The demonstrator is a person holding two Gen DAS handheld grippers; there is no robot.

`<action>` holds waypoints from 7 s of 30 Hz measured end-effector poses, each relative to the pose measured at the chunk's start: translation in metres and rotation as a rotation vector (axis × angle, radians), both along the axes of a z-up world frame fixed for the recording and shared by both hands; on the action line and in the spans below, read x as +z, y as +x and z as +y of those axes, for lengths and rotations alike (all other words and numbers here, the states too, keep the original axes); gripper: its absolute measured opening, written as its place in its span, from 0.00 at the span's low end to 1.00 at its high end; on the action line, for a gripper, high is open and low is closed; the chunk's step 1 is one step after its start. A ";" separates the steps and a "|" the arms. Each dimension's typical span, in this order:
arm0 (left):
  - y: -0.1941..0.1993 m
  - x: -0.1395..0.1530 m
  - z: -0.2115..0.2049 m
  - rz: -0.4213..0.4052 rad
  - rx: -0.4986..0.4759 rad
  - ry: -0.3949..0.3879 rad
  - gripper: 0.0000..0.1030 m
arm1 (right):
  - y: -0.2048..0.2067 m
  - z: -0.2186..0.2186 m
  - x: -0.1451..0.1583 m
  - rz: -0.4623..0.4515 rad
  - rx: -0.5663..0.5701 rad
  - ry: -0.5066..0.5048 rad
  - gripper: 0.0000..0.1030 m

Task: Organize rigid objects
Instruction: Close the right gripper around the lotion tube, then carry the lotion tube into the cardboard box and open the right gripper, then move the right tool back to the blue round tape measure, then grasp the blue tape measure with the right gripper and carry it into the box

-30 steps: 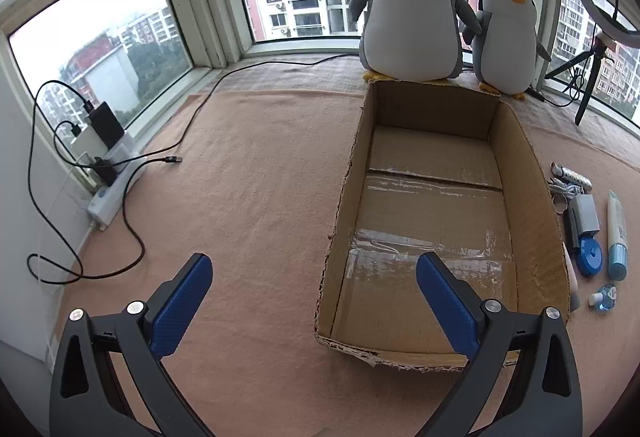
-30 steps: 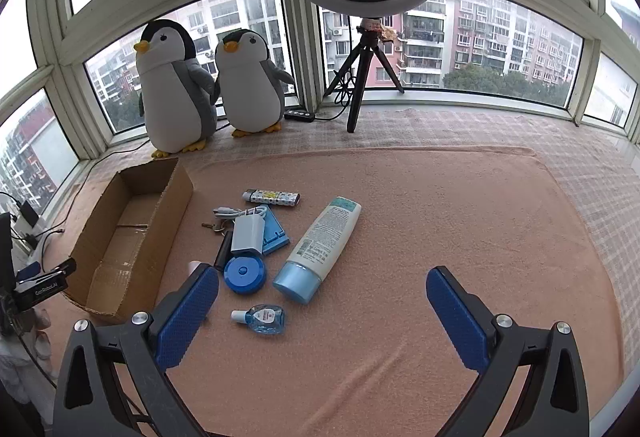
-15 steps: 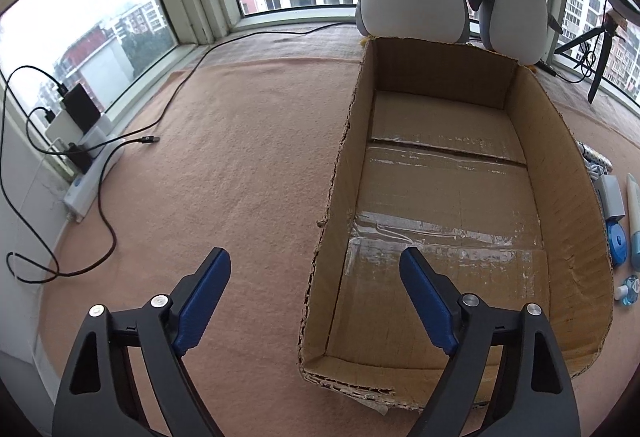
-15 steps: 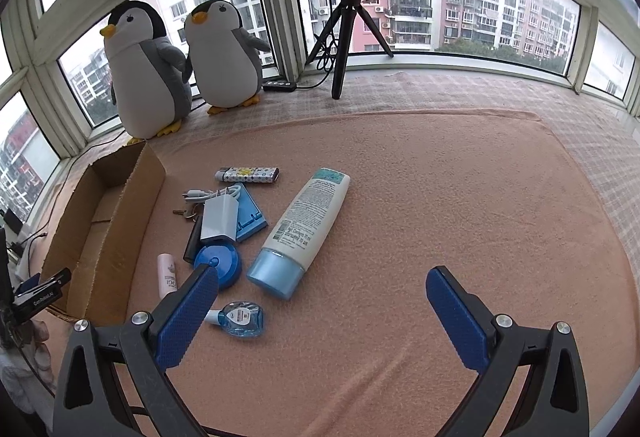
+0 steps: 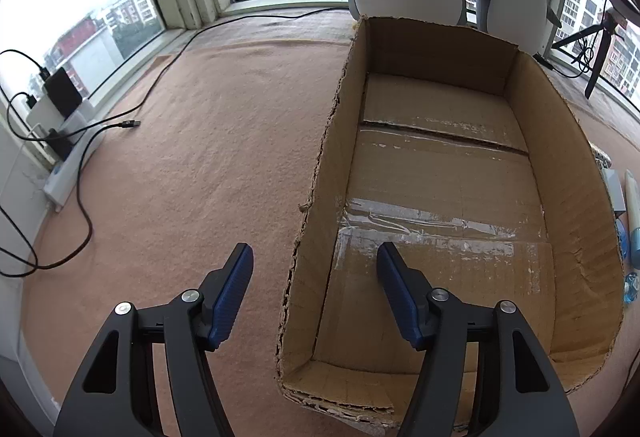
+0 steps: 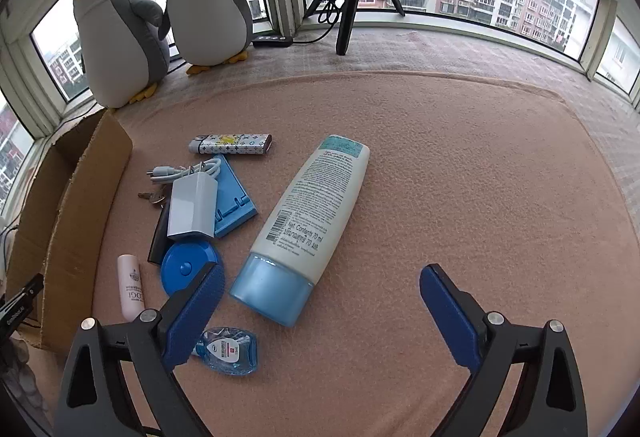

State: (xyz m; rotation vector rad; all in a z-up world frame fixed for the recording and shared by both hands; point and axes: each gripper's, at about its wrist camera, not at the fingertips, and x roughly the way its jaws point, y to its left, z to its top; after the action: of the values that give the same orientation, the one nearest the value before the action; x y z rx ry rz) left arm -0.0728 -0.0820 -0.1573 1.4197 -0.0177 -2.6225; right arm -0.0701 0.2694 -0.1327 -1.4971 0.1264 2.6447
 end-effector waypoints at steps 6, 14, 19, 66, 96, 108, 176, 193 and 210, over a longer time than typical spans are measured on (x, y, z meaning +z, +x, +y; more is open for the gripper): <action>0.000 0.000 -0.001 0.004 -0.003 0.003 0.61 | -0.012 -0.010 -0.009 -0.024 0.010 0.038 0.87; 0.001 -0.001 0.000 0.014 -0.004 0.003 0.61 | -0.020 -0.007 -0.019 -0.058 0.024 0.057 0.75; 0.001 -0.001 0.000 0.017 -0.002 0.005 0.61 | -0.019 0.008 -0.022 -0.061 0.022 0.032 0.71; 0.000 -0.001 0.001 0.033 0.004 0.005 0.61 | -0.008 -0.031 0.035 0.162 0.193 0.024 0.42; 0.001 -0.003 0.000 0.043 0.000 0.008 0.63 | -0.003 -0.219 0.041 0.149 0.585 -0.060 0.42; 0.001 -0.004 0.000 0.044 0.000 0.003 0.63 | -0.001 -0.224 0.037 0.144 0.605 -0.050 0.57; 0.001 -0.004 0.001 0.049 -0.002 -0.004 0.63 | -0.017 -0.074 -0.024 -0.062 0.363 -0.003 0.45; 0.002 -0.003 0.001 0.049 -0.001 -0.003 0.63 | -0.002 -0.060 -0.004 -0.024 0.329 -0.027 0.45; 0.000 -0.002 0.003 0.051 -0.001 0.000 0.63 | -0.010 -0.125 0.074 0.143 0.456 -0.121 0.45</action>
State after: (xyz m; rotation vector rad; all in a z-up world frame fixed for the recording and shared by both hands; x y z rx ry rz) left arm -0.0725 -0.0791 -0.1594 1.3529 -0.0119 -2.6585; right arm -0.0797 0.1444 -0.0590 -1.5224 -0.0531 3.1549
